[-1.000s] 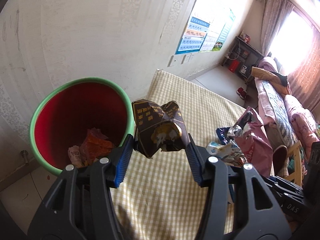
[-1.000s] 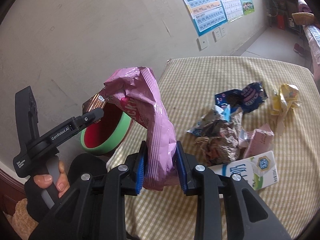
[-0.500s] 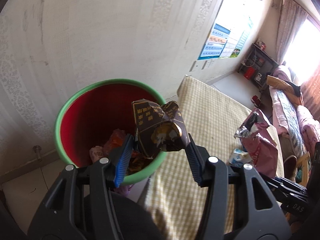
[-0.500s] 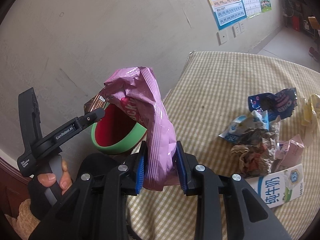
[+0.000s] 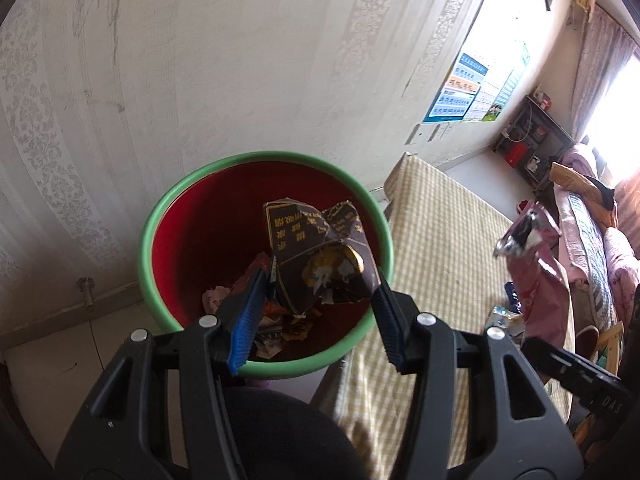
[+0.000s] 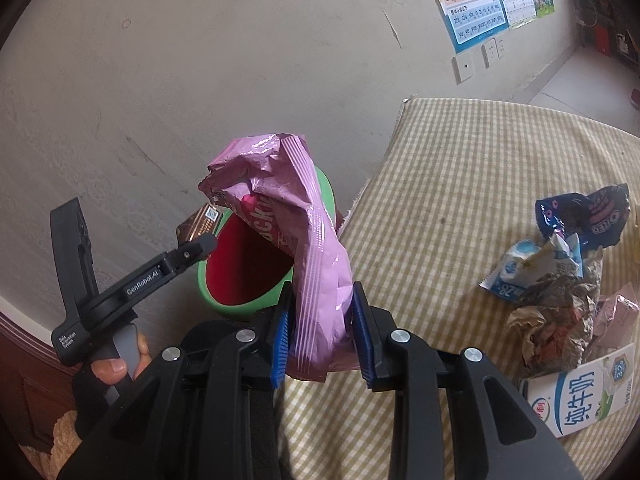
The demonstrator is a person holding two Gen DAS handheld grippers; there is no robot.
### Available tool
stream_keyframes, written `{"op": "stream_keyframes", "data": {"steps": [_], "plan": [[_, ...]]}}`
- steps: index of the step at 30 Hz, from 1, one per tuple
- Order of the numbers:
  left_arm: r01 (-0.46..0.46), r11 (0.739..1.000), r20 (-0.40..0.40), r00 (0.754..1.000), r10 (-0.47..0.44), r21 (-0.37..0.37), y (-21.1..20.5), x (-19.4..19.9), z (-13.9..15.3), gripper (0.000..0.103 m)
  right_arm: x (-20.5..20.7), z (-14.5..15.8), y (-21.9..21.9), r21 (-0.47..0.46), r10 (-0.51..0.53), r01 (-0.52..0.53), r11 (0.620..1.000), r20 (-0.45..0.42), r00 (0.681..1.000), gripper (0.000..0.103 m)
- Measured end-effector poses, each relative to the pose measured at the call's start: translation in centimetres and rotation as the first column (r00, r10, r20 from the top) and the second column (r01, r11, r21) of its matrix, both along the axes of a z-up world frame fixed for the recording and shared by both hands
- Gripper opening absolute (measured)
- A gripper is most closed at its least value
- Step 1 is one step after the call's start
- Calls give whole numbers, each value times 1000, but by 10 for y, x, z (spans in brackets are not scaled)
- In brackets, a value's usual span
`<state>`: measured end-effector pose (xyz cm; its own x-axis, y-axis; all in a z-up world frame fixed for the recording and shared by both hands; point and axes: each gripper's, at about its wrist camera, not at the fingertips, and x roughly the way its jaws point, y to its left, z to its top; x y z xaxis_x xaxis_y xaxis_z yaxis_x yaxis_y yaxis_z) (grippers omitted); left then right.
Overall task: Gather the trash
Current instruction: 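Carry both held wrappers over the bin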
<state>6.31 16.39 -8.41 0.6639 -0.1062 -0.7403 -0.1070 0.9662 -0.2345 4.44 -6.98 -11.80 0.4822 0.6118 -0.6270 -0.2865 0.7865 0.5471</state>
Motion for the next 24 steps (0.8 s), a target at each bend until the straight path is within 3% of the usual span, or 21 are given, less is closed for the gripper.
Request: {"op": "stream_keyframes", "data": {"steps": [9,24], "plan": [[-7,1000,-31,999,7,3,12,14,-6,50,36,-7,16,64,-4,8,998,-66,998,28],[-45,999,-37,998,45,-14,44,33,-12,50,73,-7,60,90,35,-28,996,-81,996,29]]}}
